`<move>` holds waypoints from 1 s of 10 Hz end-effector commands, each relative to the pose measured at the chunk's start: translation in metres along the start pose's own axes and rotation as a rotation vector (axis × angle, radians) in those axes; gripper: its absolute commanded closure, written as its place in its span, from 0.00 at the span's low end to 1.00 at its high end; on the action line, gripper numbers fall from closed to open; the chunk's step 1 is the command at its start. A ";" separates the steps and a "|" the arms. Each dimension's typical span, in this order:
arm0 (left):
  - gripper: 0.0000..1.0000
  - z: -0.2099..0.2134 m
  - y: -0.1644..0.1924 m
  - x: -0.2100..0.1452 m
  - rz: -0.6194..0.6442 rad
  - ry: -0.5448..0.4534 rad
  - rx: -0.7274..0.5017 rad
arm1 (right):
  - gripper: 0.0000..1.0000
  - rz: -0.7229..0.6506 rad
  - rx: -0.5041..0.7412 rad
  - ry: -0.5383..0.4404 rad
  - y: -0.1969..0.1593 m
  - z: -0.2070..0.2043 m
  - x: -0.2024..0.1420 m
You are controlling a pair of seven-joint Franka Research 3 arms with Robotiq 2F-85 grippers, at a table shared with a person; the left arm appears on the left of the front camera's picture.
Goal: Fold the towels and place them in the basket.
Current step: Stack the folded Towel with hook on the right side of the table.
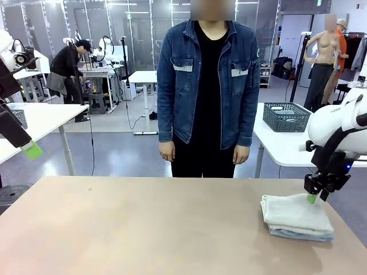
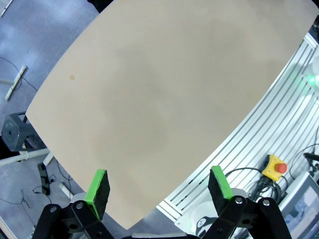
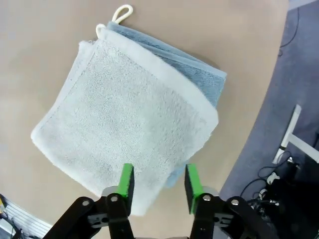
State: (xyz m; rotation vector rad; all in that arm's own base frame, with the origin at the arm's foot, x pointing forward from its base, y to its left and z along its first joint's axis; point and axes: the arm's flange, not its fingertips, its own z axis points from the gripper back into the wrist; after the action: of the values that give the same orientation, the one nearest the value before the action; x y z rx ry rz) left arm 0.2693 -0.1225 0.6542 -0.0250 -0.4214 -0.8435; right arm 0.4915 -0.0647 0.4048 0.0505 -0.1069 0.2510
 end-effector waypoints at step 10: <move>0.00 -0.002 0.000 0.000 -0.002 -0.014 0.011 | 0.00 0.084 -0.069 -0.095 0.033 0.059 -0.010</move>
State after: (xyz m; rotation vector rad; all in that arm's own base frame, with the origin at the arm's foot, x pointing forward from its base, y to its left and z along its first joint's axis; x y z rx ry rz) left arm 0.2693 -0.1225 0.6542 -0.0250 -0.4214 -0.8436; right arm 0.4642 -0.0399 0.4621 -0.0146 -0.2098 0.3290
